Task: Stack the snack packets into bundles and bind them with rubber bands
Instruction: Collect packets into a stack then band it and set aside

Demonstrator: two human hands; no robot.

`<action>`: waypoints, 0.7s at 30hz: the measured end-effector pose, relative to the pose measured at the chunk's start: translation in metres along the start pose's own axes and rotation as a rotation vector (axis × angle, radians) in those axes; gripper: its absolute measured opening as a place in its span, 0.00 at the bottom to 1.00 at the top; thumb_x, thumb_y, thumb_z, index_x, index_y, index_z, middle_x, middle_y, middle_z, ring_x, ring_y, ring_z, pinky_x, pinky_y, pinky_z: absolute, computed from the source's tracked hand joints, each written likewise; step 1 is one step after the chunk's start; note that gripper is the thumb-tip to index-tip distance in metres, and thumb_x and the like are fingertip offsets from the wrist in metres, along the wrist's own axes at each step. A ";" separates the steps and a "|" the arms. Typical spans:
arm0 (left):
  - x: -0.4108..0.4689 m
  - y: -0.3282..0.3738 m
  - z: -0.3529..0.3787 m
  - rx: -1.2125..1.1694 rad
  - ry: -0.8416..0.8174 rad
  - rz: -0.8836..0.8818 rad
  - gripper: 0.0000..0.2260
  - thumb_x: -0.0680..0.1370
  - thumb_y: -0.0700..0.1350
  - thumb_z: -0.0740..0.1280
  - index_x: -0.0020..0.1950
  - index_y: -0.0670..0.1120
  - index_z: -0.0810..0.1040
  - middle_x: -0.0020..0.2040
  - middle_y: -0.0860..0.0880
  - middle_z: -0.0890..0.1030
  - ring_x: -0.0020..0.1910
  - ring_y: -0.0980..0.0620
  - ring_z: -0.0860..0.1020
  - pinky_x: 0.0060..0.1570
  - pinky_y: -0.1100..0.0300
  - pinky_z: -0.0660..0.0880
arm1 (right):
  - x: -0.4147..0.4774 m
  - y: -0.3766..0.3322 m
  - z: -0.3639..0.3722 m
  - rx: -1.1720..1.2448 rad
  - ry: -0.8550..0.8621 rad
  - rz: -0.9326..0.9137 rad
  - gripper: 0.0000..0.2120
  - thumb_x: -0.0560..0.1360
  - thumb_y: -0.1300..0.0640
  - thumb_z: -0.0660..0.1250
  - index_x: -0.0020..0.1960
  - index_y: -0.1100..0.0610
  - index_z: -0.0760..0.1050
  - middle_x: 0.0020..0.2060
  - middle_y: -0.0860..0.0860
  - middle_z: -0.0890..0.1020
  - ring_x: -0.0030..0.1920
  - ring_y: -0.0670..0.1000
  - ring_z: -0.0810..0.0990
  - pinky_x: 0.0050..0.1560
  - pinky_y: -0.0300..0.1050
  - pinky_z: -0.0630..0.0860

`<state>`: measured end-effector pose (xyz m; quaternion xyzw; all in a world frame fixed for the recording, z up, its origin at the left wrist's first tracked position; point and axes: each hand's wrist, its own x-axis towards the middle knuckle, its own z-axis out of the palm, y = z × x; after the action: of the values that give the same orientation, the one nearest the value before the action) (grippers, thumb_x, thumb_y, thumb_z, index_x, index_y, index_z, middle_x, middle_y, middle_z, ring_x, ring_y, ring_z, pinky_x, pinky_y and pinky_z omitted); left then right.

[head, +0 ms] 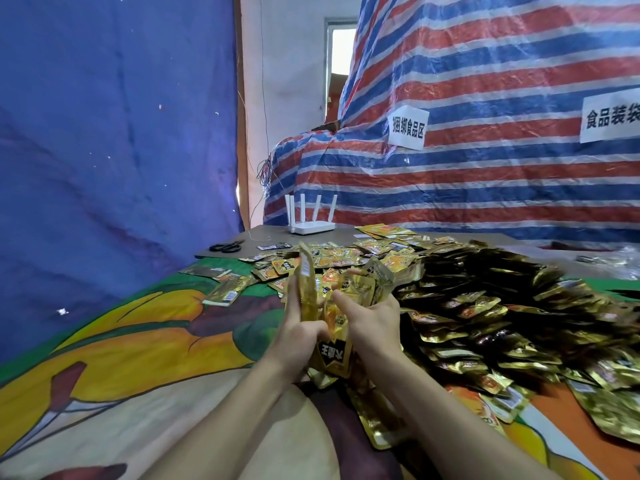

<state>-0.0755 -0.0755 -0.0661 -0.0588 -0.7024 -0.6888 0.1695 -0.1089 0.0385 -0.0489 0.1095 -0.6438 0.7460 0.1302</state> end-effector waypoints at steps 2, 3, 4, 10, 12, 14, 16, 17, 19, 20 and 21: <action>-0.002 0.001 0.000 0.052 -0.148 0.116 0.48 0.62 0.36 0.64 0.74 0.71 0.55 0.73 0.56 0.67 0.64 0.59 0.76 0.52 0.58 0.80 | -0.001 -0.002 0.001 0.039 0.032 -0.035 0.10 0.74 0.63 0.75 0.50 0.52 0.79 0.39 0.50 0.84 0.36 0.40 0.84 0.36 0.32 0.79; -0.004 0.003 0.001 0.067 -0.216 0.135 0.48 0.62 0.36 0.64 0.76 0.68 0.53 0.73 0.58 0.66 0.62 0.62 0.76 0.53 0.60 0.79 | -0.001 -0.002 0.001 0.065 0.022 -0.038 0.10 0.75 0.64 0.74 0.52 0.52 0.79 0.39 0.49 0.85 0.37 0.42 0.85 0.35 0.32 0.78; -0.006 0.005 0.004 0.072 -0.260 0.125 0.48 0.63 0.36 0.64 0.77 0.66 0.52 0.69 0.57 0.69 0.57 0.61 0.79 0.49 0.61 0.78 | -0.002 -0.003 0.003 0.086 0.023 -0.031 0.09 0.76 0.63 0.73 0.53 0.53 0.80 0.38 0.49 0.85 0.38 0.46 0.85 0.35 0.33 0.79; -0.006 0.001 0.008 0.099 -0.219 0.080 0.42 0.67 0.24 0.71 0.73 0.51 0.58 0.58 0.50 0.76 0.49 0.62 0.83 0.45 0.64 0.78 | -0.004 -0.012 0.009 0.196 -0.154 0.087 0.20 0.82 0.40 0.58 0.62 0.53 0.76 0.50 0.55 0.83 0.41 0.49 0.86 0.41 0.42 0.81; -0.004 0.002 0.006 0.111 -0.181 0.060 0.42 0.67 0.24 0.70 0.73 0.52 0.59 0.56 0.48 0.78 0.45 0.61 0.83 0.42 0.64 0.78 | -0.006 -0.015 0.008 0.305 -0.257 0.135 0.27 0.77 0.35 0.58 0.66 0.52 0.75 0.56 0.55 0.82 0.42 0.47 0.87 0.41 0.41 0.82; -0.004 0.004 0.007 0.118 -0.139 0.064 0.42 0.63 0.31 0.69 0.73 0.51 0.60 0.55 0.45 0.79 0.43 0.59 0.84 0.39 0.63 0.78 | -0.008 -0.015 0.009 0.265 -0.323 0.146 0.36 0.68 0.29 0.62 0.67 0.51 0.75 0.60 0.57 0.82 0.50 0.49 0.86 0.48 0.43 0.82; -0.002 0.007 0.008 0.056 -0.076 0.052 0.42 0.60 0.33 0.67 0.73 0.50 0.62 0.55 0.39 0.78 0.39 0.52 0.83 0.35 0.58 0.78 | -0.009 -0.019 0.010 0.224 -0.366 0.164 0.36 0.67 0.26 0.67 0.65 0.50 0.76 0.58 0.63 0.82 0.51 0.54 0.85 0.42 0.43 0.81; -0.002 0.008 0.008 0.008 -0.048 0.027 0.42 0.59 0.34 0.66 0.73 0.50 0.62 0.57 0.35 0.77 0.38 0.48 0.82 0.33 0.55 0.77 | -0.010 -0.020 0.010 0.216 -0.368 0.170 0.35 0.68 0.26 0.67 0.63 0.51 0.76 0.57 0.66 0.81 0.49 0.55 0.84 0.36 0.42 0.77; -0.001 0.010 0.007 -0.083 -0.027 -0.020 0.42 0.60 0.33 0.67 0.72 0.54 0.65 0.58 0.33 0.77 0.40 0.43 0.81 0.36 0.53 0.76 | -0.008 -0.021 0.007 0.219 -0.364 0.190 0.36 0.65 0.28 0.67 0.62 0.53 0.78 0.50 0.65 0.83 0.46 0.56 0.82 0.37 0.44 0.72; -0.002 0.009 0.007 -0.125 -0.040 -0.036 0.41 0.60 0.32 0.68 0.71 0.54 0.67 0.57 0.34 0.79 0.42 0.40 0.81 0.40 0.51 0.77 | -0.008 -0.022 0.006 0.244 -0.381 0.210 0.36 0.63 0.28 0.69 0.59 0.53 0.81 0.45 0.60 0.84 0.46 0.56 0.83 0.41 0.47 0.73; -0.003 0.010 0.008 -0.164 -0.068 -0.055 0.40 0.60 0.31 0.70 0.70 0.53 0.69 0.55 0.35 0.81 0.45 0.40 0.82 0.43 0.49 0.77 | -0.007 -0.022 0.006 0.274 -0.403 0.222 0.34 0.63 0.27 0.71 0.55 0.54 0.84 0.44 0.57 0.85 0.47 0.56 0.84 0.47 0.51 0.77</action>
<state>-0.0707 -0.0671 -0.0578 -0.0764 -0.6503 -0.7461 0.1212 -0.0955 0.0351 -0.0302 0.2011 -0.5580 0.7989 -0.0994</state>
